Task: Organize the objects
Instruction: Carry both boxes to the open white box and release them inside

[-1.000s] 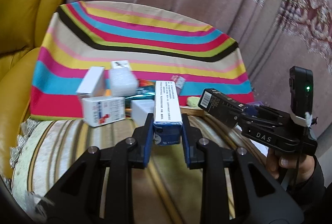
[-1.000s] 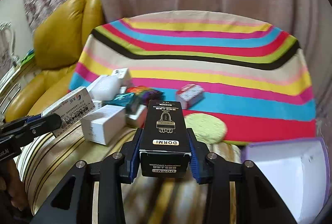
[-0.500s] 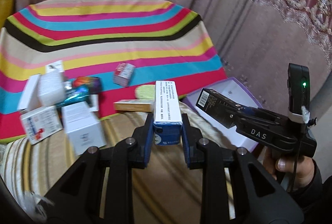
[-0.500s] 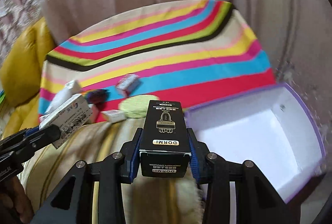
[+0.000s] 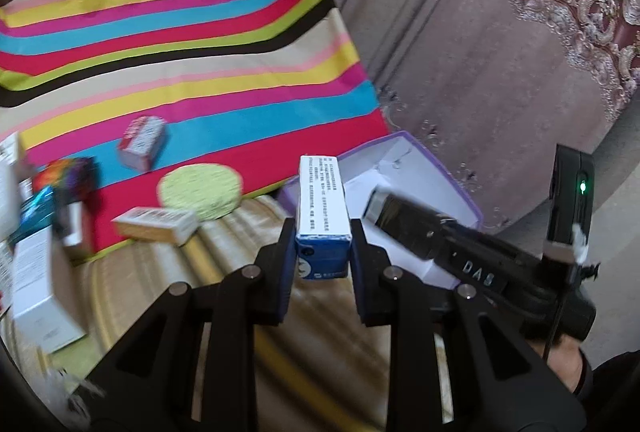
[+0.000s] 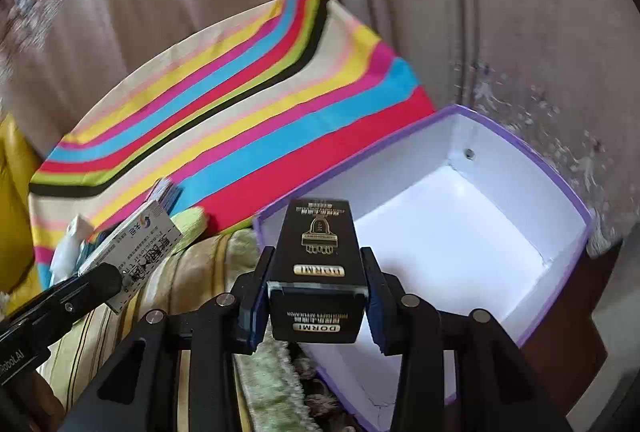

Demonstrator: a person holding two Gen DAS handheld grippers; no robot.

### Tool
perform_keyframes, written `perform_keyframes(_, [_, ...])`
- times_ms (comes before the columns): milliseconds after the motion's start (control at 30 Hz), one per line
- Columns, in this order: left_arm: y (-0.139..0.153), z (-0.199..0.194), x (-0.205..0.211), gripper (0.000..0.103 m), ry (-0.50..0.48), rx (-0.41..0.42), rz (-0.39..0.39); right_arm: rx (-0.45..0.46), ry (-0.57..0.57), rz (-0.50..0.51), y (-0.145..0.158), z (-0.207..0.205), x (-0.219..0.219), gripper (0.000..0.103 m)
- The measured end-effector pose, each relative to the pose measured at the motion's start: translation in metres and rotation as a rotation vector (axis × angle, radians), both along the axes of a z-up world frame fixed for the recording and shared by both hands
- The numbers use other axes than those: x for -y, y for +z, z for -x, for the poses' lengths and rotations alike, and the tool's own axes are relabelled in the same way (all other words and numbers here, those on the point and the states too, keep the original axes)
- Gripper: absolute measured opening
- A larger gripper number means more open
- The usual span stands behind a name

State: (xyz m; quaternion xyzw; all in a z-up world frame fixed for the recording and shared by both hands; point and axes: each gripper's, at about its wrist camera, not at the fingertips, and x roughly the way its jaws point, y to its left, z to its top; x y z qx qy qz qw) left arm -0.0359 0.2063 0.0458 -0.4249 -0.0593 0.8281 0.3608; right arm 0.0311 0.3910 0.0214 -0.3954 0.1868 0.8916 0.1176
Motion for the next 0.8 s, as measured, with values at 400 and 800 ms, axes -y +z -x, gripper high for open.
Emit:
perform_keyframes(400, [-0.009, 0.009, -0.017, 0.059, -0.034, 0.059, -0.045, -0.011, -0.072, 0.042, -0.004, -0.007, -0.013, 0.049])
perform_keyframes(800, [-0.002, -0.003, 0.009, 0.059, 0.018, 0.027, -0.065, 0.009, 0.012, -0.017, -0.002, 0.001, 0.005, 0.058])
